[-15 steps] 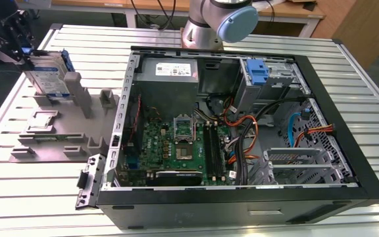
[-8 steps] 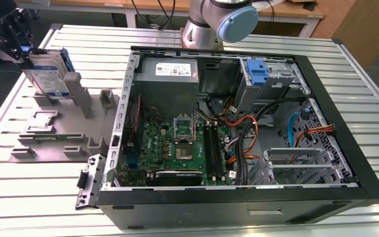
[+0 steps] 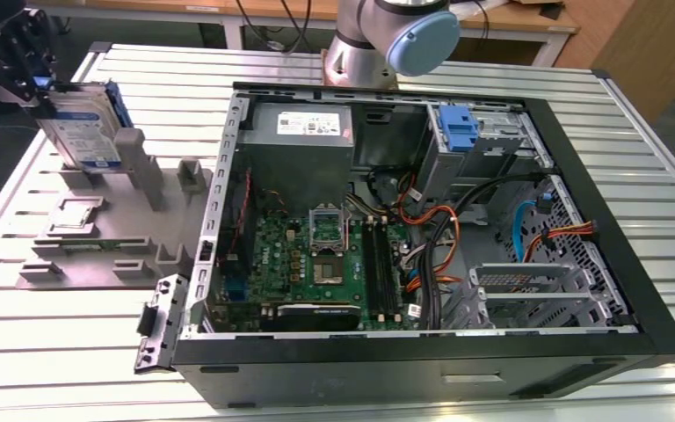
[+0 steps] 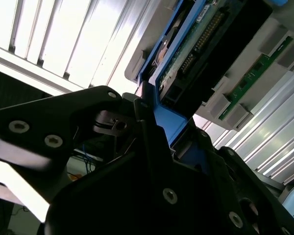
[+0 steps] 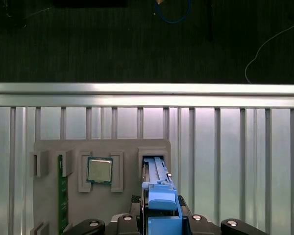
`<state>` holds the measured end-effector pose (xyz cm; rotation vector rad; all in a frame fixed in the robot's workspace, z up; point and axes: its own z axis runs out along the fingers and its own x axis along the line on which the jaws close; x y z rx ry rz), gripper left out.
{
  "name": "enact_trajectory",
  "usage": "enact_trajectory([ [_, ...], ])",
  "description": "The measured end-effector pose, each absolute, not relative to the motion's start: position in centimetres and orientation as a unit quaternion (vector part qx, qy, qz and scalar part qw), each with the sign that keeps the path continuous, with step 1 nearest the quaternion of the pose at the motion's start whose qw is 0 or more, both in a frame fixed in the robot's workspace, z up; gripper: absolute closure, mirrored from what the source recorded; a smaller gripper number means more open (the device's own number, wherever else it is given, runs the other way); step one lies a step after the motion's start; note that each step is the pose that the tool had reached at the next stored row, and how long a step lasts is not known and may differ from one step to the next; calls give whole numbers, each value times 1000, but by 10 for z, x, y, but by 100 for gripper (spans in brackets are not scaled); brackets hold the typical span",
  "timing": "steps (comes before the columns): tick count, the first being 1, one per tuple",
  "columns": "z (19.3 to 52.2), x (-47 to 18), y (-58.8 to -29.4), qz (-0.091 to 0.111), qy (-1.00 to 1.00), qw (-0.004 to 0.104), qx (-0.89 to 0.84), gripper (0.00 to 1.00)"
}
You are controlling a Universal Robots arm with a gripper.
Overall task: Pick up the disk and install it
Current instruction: 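Pick up the disk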
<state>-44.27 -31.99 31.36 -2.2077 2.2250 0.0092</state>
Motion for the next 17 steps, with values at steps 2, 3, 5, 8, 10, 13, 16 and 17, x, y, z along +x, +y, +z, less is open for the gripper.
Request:
enact_trajectory([
  [2,316,-443,-320,3,710,4,-704,63],
  [3,317,-443,-320,3,710,4,-704,63],
  [5,319,-443,-320,3,710,4,-704,63],
  [8,322,-443,-320,3,710,4,-704,63],
  [10,325,-443,-320,3,710,3,-704,63],
  [13,329,-443,-320,3,710,4,-704,63],
  [16,332,-443,-320,3,710,4,-704,63],
  [17,334,-443,-320,3,710,4,-704,63],
])
